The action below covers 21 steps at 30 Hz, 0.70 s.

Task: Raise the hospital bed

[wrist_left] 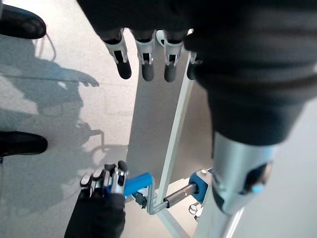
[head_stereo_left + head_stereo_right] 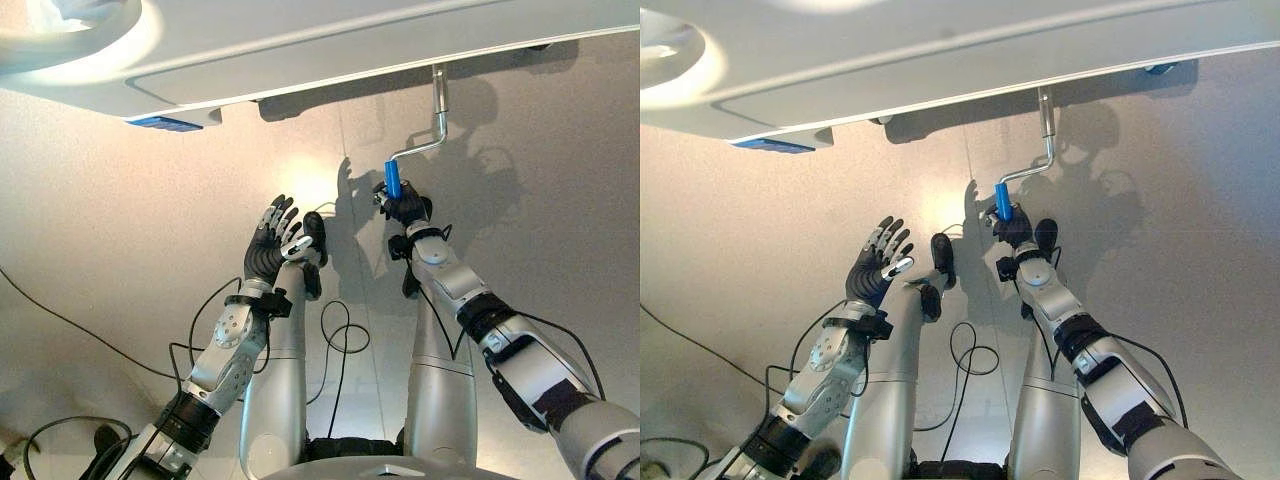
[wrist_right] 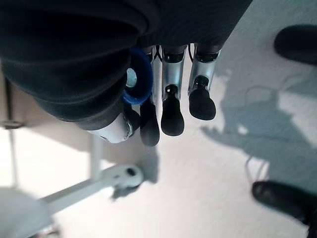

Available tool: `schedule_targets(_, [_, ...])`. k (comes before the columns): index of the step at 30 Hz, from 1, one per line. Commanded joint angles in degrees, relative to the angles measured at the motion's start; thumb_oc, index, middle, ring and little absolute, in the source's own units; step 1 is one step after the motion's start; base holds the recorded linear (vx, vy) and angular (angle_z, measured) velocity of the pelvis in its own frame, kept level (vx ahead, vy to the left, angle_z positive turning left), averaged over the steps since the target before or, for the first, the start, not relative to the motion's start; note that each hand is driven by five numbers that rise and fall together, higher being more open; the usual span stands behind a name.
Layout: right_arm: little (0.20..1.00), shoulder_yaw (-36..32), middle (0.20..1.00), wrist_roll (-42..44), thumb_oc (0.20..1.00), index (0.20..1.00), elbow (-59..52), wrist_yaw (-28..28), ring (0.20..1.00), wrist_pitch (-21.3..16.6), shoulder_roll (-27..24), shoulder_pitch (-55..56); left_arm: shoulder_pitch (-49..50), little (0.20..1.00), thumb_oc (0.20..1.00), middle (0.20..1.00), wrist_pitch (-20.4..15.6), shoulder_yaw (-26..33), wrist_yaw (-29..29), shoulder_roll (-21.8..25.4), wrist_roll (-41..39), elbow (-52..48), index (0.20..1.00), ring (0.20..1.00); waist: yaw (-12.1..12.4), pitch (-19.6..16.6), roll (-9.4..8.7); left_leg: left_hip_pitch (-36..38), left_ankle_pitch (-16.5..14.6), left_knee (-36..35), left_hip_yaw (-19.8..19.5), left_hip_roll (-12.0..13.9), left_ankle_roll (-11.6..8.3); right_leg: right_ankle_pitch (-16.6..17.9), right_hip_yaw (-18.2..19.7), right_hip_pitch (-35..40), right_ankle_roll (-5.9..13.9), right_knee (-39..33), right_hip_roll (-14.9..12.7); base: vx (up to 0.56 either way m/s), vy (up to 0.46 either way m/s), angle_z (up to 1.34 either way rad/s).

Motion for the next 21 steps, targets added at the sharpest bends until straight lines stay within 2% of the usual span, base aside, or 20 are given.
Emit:
schedule_targets(1, [0.2,-2.2,0.2,-1.9,0.2,0.2,0.3,-1.2,0.2,-3.8,-2.0,-11.0,2.3,1.0,1.0,1.0,-2.2,-1.0,-1.5,1.3,-1.0,-6.0,1.0,1.0,0.8,-1.7,4.22,-2.1,10.6,-9.9,-3.9,-0.9,-4.34,1.7,-1.7,-0.6,2.58,3.6,-0.1,0.02,0.001,0.09])
schedule_targets(4, [0.2,-4.2,0.2,-0.3,0.2,0.2,12.0,-1.8,0.2,-3.2,-2.2,-14.9,1.8,1.0,1.0,1.0,-2.4,-1.8,-2.0,1.5,-1.9,-6.4,1.0,1.0,1.7,-1.7,5.1,-2.4,10.5,-9.8,-4.1,-1.2,-4.44,1.4,-1.7,-0.8,2.62,3.9,-0.2,0.01,-0.002,0.04])
schedule_targets(8, [0.2,-6.5,0.2,2.2,0.2,0.2,19.6,-1.3,0.2,-3.0,-4.1,-16.5,1.5,1.0,1.0,1.0,-2.6,-2.6,-2.5,1.3,-2.2,-6.5,1.0,1.0,2.0,-1.7,5.7,-2.9,10.3,-9.0,-4.2,-1.4,-4.56,1.2,-1.7,-1.2,2.61,4.6,-0.4,0.01,0.0,0.04])
schedule_targets(12, [0.2,-7.8,0.2,3.5,0.2,0.2,23.2,-1.0,0.2,-2.9,-6.4,-16.8,1.5,1.0,1.0,1.0,-2.6,-3.2,-2.9,1.2,-2.2,-6.2,1.0,1.0,2.2,-1.7,6.1,-3.5,10.2,-8.2,-4.3,-1.5,-4.57,1.0,-1.5,-1.9,2.64,5.6,-0.3,0.02,-0.003,0.05])
schedule_targets(21, [0.2,-11.4,0.2,3.9,0.2,0.2,31.8,-0.2,0.2,-1.7,-16.4,-15.8,1.7,1.0,1.0,1.0,-2.8,-5.2,-5.0,1.3,-2.2,-6.8,1.0,1.0,2.7,-1.7,8.0,-4.2,10.4,-6.9,-4.5,-1.8,-4.6,0.5,-0.9,-2.9,3.0,7.7,-0.5,0.0,-0.003,0.01])
